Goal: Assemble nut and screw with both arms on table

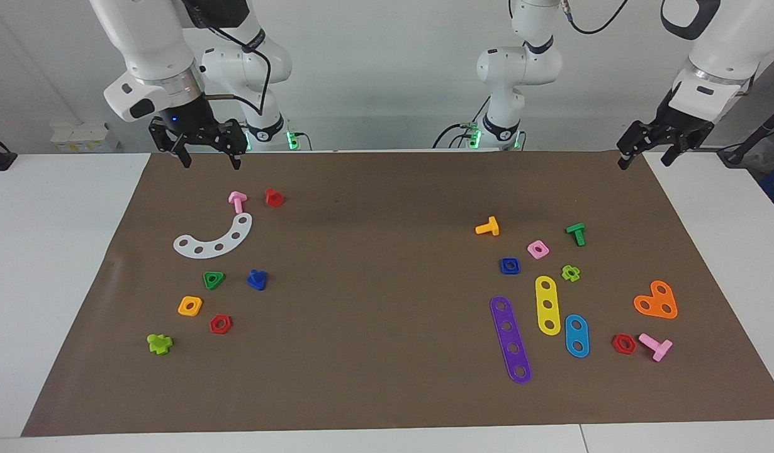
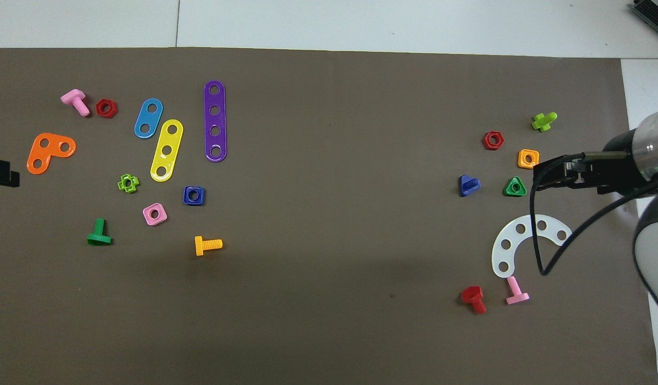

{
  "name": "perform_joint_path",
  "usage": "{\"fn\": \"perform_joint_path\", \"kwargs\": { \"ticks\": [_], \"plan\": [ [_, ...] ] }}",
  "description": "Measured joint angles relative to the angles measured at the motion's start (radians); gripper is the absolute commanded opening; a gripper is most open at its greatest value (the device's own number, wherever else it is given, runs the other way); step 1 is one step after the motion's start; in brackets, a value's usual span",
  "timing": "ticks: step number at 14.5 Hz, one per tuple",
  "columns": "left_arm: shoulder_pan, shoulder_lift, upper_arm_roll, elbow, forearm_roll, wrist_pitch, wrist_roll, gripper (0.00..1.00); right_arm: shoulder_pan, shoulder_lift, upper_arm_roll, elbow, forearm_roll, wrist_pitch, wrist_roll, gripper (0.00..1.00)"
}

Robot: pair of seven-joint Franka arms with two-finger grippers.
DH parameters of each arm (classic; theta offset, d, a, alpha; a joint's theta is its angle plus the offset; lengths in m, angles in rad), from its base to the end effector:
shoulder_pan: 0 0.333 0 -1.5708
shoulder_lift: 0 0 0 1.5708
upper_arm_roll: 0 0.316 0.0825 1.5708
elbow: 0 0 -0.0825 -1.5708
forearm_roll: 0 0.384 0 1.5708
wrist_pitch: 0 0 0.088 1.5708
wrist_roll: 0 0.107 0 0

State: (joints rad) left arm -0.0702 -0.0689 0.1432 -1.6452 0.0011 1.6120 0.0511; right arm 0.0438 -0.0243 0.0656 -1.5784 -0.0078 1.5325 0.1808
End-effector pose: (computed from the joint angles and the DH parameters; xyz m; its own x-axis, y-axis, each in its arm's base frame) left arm 0.5353 0.0420 0.6301 0.9991 0.0218 0.0354 0.0216 -0.9997 0.0069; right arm 0.5398 0.0589 0.6309 0.9972 -0.0717 -0.0196 -0.0715 -0.9974 0.0131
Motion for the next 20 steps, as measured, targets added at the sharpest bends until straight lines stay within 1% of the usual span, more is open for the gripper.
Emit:
{"fn": "perform_joint_path", "kwargs": {
  "ticks": [8, 11, 15, 17, 20],
  "plan": [
    [0.0, 0.0, 0.0, 0.0, 0.0, 0.0, 0.0, 1.0, 0.0, 0.0, 0.0, 0.0, 0.0, 0.0, 0.0, 1.0],
    [0.0, 0.0, 0.0, 0.0, 0.0, 0.0, 0.0, 1.0, 0.001, 0.0, 0.0, 0.0, 0.0, 0.0, 0.002, 0.98],
    [0.0, 0.0, 0.0, 0.0, 0.0, 0.0, 0.0, 1.0, 0.0, 0.0, 0.0, -0.001, 0.0, 0.016, 0.003, 0.98],
    [0.0, 0.0, 0.0, 0.0, 0.0, 0.0, 0.0, 1.0, 0.0, 0.0, 0.0, -0.018, 0.0, 0.047, 0.003, 0.98],
    [0.0, 0.0, 0.0, 0.0, 0.0, 0.0, 0.0, 1.0, 0.0, 0.002, 0.0, -0.097, 0.0, 0.154, 0.003, 0.98]
  ]
}}
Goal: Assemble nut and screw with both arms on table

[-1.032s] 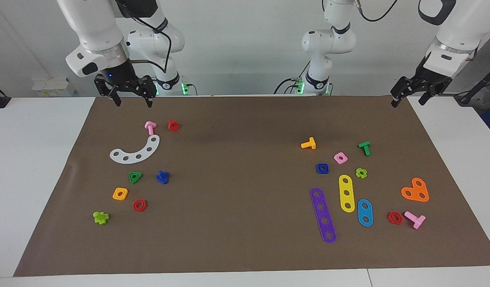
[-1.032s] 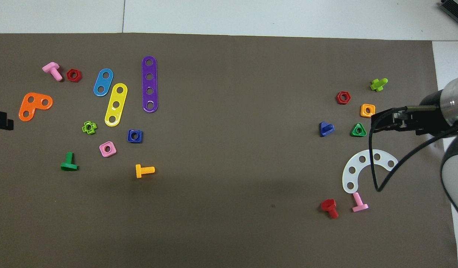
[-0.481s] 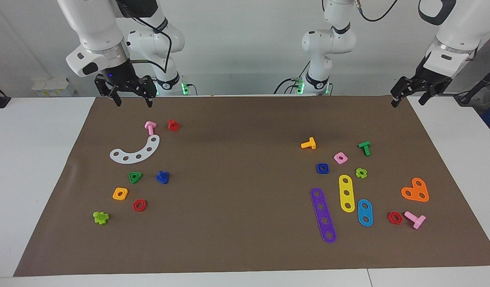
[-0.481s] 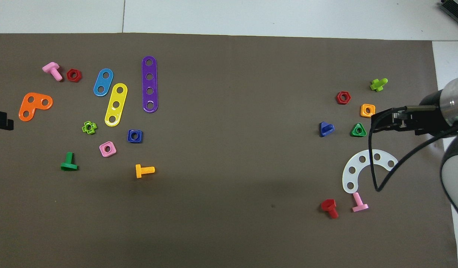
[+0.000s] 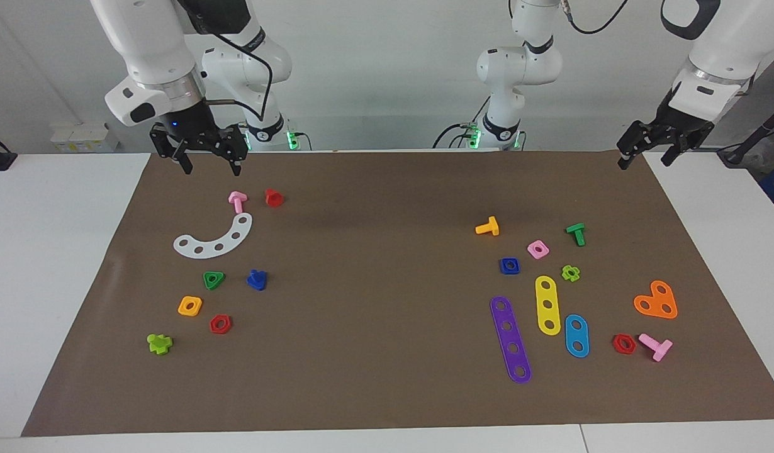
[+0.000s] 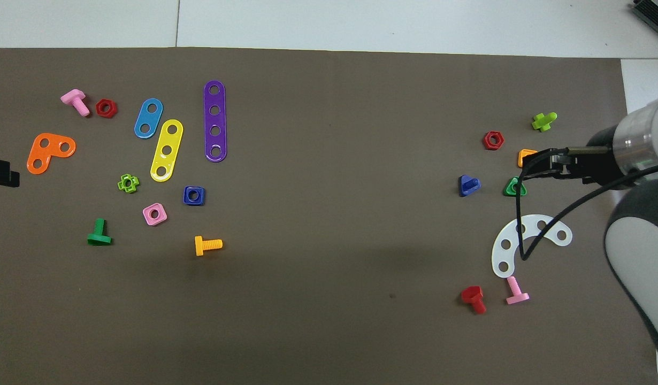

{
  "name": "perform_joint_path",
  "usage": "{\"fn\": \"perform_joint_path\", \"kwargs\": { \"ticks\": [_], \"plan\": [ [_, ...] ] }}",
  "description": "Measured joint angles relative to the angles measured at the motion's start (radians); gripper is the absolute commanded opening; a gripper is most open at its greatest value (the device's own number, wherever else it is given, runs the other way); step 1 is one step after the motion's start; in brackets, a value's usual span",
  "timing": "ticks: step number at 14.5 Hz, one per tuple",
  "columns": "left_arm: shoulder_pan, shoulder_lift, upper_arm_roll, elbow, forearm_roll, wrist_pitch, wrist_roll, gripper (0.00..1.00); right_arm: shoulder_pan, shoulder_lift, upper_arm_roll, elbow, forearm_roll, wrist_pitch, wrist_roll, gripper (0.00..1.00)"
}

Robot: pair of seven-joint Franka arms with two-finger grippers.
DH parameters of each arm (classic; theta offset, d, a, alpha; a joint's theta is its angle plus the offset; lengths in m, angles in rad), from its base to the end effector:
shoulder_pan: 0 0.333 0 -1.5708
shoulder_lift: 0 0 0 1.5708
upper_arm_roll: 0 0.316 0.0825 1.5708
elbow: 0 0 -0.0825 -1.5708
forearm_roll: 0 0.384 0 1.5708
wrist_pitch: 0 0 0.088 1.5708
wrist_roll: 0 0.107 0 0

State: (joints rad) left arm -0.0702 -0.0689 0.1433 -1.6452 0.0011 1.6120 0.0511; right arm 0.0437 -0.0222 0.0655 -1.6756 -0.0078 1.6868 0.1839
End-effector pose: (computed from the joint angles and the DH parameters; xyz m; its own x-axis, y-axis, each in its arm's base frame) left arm 0.5353 0.0421 0.6301 0.9991 0.0219 0.0354 0.0217 -0.9997 0.0069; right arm 0.5532 0.0603 0.5973 0.9967 -0.0738 0.0345 -0.0739 -0.9973 0.0030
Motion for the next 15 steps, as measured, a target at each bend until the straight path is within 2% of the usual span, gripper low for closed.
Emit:
{"fn": "perform_joint_path", "kwargs": {
  "ticks": [3, 10, 15],
  "plan": [
    [0.0, 0.0, 0.0, 0.0, 0.0, 0.0, 0.0, 1.0, 0.0, 0.027, 0.0, -0.059, 0.0, 0.091, 0.0, 0.98],
    [0.0, 0.0, 0.0, 0.0, 0.0, 0.0, 0.0, 1.0, 0.0, 0.167, -0.001, -0.191, 0.0, 0.369, -0.008, 0.95],
    [0.0, 0.0, 0.0, 0.0, 0.0, 0.0, 0.0, 1.0, -0.005, 0.22, -0.002, -0.29, -0.014, 0.531, -0.033, 0.92]
  ]
}}
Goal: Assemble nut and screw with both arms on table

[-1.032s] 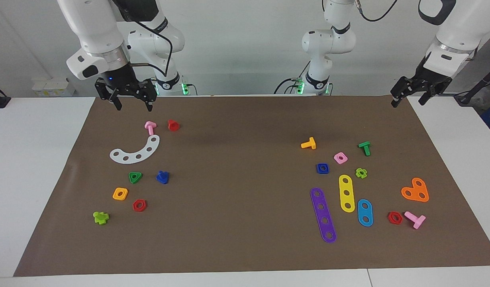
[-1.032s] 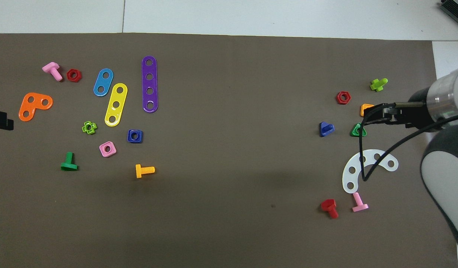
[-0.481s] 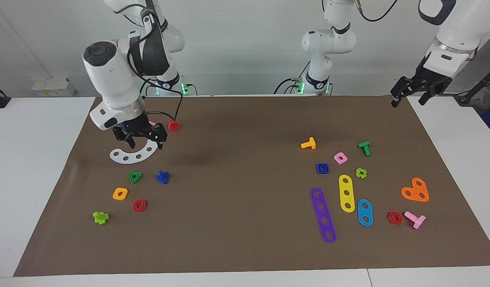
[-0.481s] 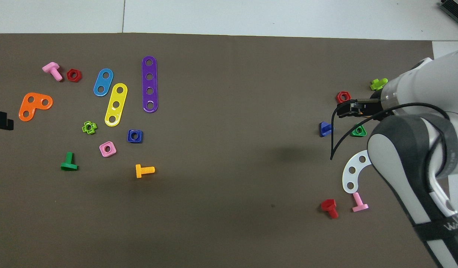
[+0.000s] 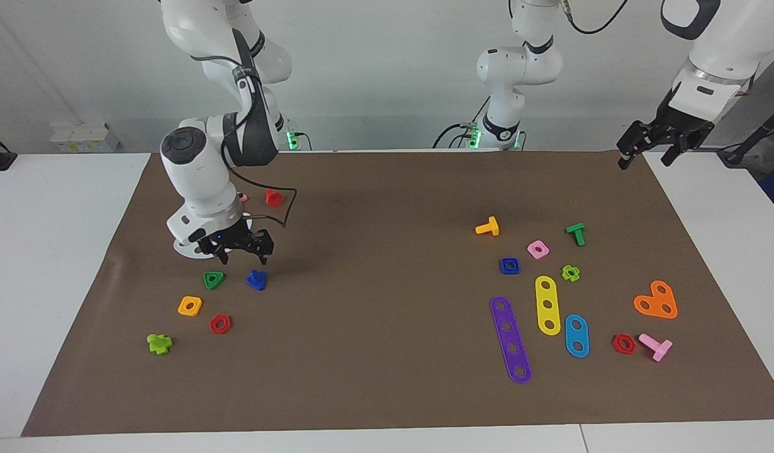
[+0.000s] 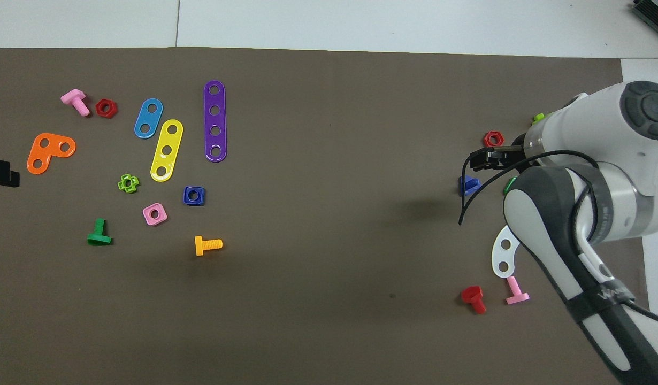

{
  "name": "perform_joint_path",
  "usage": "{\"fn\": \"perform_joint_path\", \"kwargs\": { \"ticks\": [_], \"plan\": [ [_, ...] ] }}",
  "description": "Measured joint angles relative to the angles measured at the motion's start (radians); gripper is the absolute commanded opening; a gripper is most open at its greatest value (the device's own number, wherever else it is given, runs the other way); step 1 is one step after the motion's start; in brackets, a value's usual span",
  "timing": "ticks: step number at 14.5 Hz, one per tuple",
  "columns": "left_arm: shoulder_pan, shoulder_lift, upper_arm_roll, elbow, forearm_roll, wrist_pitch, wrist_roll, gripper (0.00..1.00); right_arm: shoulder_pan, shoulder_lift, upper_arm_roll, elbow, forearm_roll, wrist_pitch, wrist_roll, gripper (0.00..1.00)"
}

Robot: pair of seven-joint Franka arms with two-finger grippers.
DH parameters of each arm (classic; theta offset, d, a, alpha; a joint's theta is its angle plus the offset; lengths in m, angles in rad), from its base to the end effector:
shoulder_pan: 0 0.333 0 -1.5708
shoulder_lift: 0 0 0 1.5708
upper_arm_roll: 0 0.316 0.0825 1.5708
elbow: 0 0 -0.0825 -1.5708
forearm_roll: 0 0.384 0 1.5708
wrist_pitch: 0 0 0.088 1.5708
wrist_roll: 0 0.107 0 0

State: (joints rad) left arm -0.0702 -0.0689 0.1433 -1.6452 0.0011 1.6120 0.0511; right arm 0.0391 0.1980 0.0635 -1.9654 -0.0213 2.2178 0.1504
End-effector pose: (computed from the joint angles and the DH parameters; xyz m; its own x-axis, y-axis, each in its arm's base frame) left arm 0.5353 0.0421 0.6301 0.9991 0.0219 0.0354 0.0217 -0.9997 0.0069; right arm 0.5984 0.0596 0.3787 0.9978 -0.0370 0.0550 -0.0369 -0.9993 -0.0031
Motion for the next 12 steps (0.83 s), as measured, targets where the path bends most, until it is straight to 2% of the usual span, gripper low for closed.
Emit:
{"fn": "perform_joint_path", "kwargs": {
  "ticks": [7, 9, 12],
  "plan": [
    [0.0, 0.0, 0.0, 0.0, 0.0, 0.0, 0.0, 1.0, -0.003, 0.056, 0.0, -0.06, -0.01, 0.112, -0.019, 0.84],
    [0.0, 0.0, 0.0, 0.0, 0.0, 0.0, 0.0, 1.0, -0.003, 0.056, 0.0, -0.072, -0.011, 0.118, -0.022, 0.8],
    [0.0, 0.0, 0.0, 0.0, 0.0, 0.0, 0.0, 1.0, -0.003, 0.056, 0.0, -0.075, -0.012, 0.128, -0.024, 0.68]
  ]
}}
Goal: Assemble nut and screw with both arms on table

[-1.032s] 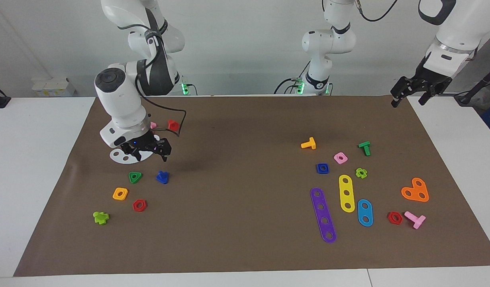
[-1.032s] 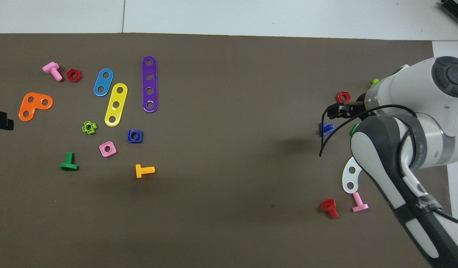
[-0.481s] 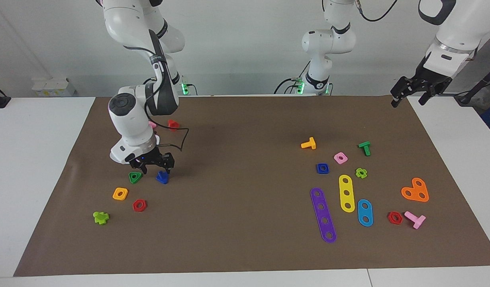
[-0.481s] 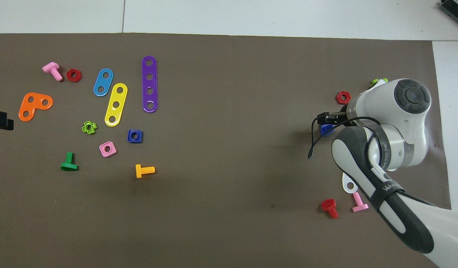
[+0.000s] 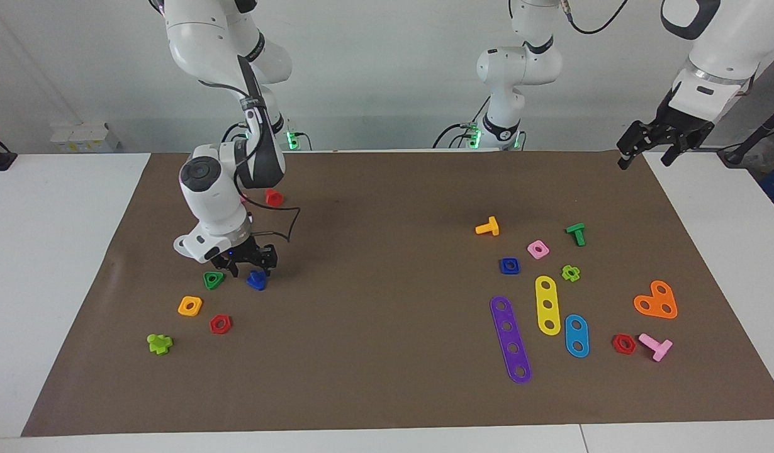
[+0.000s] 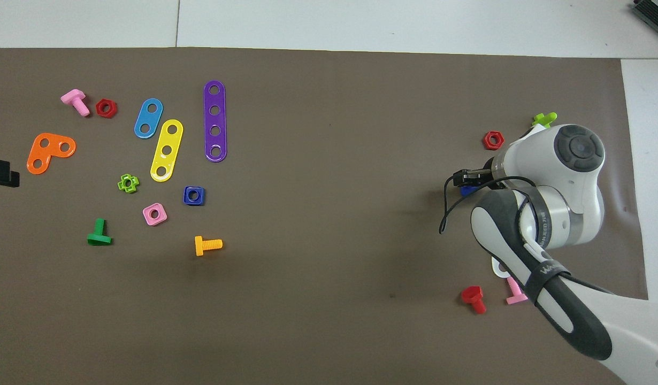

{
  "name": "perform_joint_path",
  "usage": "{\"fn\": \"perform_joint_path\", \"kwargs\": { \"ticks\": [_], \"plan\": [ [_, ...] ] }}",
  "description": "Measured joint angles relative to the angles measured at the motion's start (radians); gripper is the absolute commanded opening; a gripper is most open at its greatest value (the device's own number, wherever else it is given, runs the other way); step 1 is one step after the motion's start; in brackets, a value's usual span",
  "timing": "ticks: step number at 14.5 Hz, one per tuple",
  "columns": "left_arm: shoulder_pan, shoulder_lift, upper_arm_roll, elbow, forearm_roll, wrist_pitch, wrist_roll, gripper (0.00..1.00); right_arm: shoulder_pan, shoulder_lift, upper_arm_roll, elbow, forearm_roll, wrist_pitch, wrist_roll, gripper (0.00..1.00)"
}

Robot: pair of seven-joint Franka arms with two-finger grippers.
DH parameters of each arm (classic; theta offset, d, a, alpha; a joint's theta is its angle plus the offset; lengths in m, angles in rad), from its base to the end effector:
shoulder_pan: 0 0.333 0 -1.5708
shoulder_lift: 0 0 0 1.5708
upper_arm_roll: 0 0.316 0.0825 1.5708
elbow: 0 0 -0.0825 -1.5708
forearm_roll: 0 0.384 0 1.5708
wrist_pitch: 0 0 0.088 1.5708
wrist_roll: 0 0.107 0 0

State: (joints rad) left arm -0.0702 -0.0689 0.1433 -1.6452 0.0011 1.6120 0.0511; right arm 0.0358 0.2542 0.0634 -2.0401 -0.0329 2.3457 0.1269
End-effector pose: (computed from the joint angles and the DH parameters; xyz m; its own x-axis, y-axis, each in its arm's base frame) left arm 0.5353 0.0421 0.6301 0.9991 0.0219 0.0354 0.0217 -0.9997 0.0069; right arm 0.5924 0.0574 0.3237 0.9986 -0.0077 0.0526 -0.0078 -1.0000 0.0021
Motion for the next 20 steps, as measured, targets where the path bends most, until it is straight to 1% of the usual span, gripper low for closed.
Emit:
{"fn": "perform_joint_path", "kwargs": {
  "ticks": [5, 10, 11, 12, 13, 14, 17, 20],
  "plan": [
    [0.0, 0.0, 0.0, 0.0, 0.0, 0.0, 0.0, 1.0, 0.0, 0.0, 0.0, -0.004, -0.004, 0.028, -0.004, 0.62],
    [0.0, 0.0, 0.0, 0.0, 0.0, 0.0, 0.0, 1.0, 0.0, 0.0, 0.0, -0.015, -0.013, 0.034, -0.006, 0.51],
    [0.0, 0.0, 0.0, 0.0, 0.0, 0.0, 0.0, 1.0, 0.0, 0.0, 0.0, -0.016, -0.013, 0.034, -0.007, 0.45],
    [0.0, 0.0, 0.0, 0.0, 0.0, 0.0, 0.0, 1.0, 0.001, 0.0, 0.001, -0.017, -0.013, 0.034, -0.007, 0.31],
    [0.0, 0.0, 0.0, 0.0, 0.0, 0.0, 0.0, 1.0, 0.001, 0.0, 0.001, -0.017, -0.013, 0.034, -0.007, 0.14],
    [0.0, 0.0, 0.0, 0.0, 0.0, 0.0, 0.0, 1.0, 0.002, 0.0, 0.002, -0.017, -0.013, 0.034, -0.008, 0.0],
    [-0.002, 0.0, -0.005, 0.0, 0.0, -0.001, 0.0, 1.0, 0.01, -0.005, 0.004, -0.014, -0.014, 0.028, -0.008, 0.0],
    [-0.017, 0.0, -0.021, 0.0, 0.0, -0.001, -0.002, 1.0, 0.035, -0.024, 0.011, 0.034, -0.014, -0.033, -0.004, 0.0]
  ]
}}
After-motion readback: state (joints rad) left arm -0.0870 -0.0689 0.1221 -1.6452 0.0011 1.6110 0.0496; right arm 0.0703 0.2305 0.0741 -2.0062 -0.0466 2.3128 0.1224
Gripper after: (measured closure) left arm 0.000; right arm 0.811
